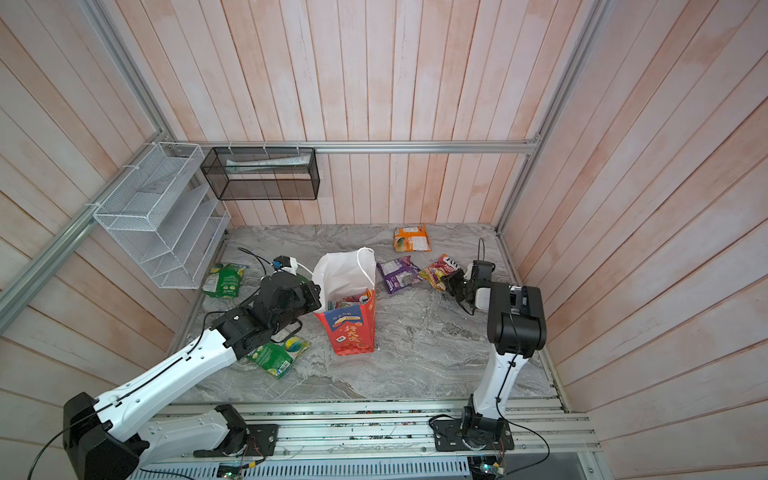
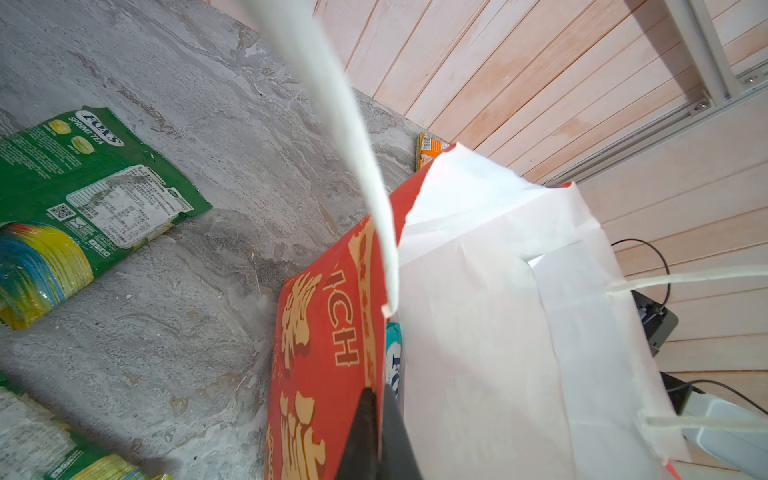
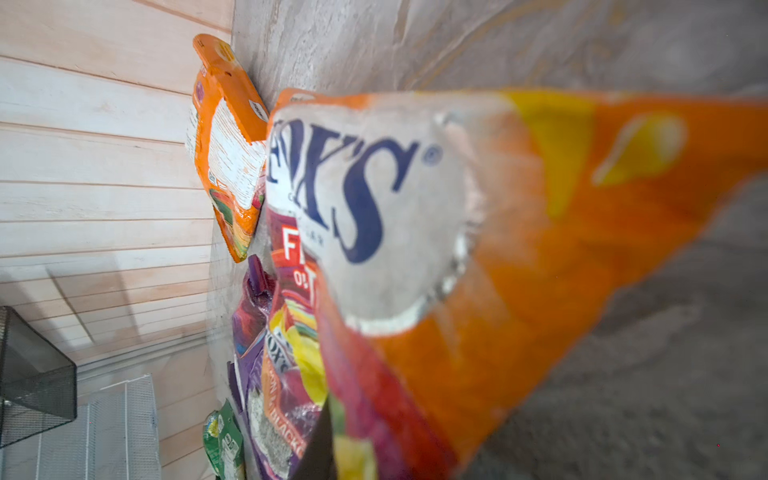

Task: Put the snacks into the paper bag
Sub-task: 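Grasp the orange FOX'S fruits packet with the right gripper and lift it, then carry the FOX'S packet with the right gripper over the bag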

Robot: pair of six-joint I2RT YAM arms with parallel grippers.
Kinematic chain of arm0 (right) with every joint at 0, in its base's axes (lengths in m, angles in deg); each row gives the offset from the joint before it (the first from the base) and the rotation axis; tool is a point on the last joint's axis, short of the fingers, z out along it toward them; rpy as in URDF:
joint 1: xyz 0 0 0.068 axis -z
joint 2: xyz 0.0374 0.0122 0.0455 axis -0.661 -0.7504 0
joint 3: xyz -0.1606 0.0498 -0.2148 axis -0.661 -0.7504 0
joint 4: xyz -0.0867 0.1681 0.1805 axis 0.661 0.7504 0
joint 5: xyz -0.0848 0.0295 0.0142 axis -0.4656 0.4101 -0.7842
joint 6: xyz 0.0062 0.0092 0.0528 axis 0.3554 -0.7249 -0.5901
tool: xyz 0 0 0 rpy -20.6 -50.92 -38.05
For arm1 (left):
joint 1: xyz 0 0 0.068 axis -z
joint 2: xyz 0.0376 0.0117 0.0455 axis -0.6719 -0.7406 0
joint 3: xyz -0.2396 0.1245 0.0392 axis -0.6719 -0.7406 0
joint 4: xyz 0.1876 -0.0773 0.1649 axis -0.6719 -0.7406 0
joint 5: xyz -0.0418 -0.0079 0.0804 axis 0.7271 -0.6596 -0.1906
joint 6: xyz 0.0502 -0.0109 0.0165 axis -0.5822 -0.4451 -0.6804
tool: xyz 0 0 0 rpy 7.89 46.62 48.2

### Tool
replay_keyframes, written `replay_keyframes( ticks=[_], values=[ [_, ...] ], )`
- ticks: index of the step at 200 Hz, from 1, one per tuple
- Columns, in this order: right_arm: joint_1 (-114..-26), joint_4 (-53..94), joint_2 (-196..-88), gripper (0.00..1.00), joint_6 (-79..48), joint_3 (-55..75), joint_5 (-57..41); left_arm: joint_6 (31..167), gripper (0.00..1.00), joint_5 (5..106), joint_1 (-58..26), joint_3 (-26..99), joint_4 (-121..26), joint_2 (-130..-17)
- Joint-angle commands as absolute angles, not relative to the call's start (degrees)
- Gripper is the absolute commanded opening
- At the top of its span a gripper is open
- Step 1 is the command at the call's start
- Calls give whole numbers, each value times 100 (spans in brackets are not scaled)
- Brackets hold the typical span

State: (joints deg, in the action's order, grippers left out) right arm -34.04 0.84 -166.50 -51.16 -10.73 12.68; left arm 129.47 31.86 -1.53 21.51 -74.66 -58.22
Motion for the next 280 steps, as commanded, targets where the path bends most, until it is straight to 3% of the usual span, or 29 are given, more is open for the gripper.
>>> replay_keyframes(
  ticks=[1,18,91,154,204,280],
  values=[
    [-3365,364,-16074,14,-4877,-1186,1000,12855,0,3083,-127,2176,-7511,-5817],
    [-3377,637,-15586,7,-4724,-1182,828,12855,0,3068,-126,2176,-7517,-5826],
    [-3665,1738,-13116,7,-4345,-1207,-85,12837,0,3057,-132,2197,-7522,-5887],
    [-5858,2553,-11311,5,-3592,-486,-2208,12793,0,3139,-130,2169,-7438,-5826],
    [-7373,2758,-11158,5,-3058,203,-2915,12741,0,3239,-117,2167,-7376,-5844],
    [-9334,2965,-11808,5,-1810,1194,-3863,12732,0,3259,-108,2166,-7359,-5879]
  ],
)
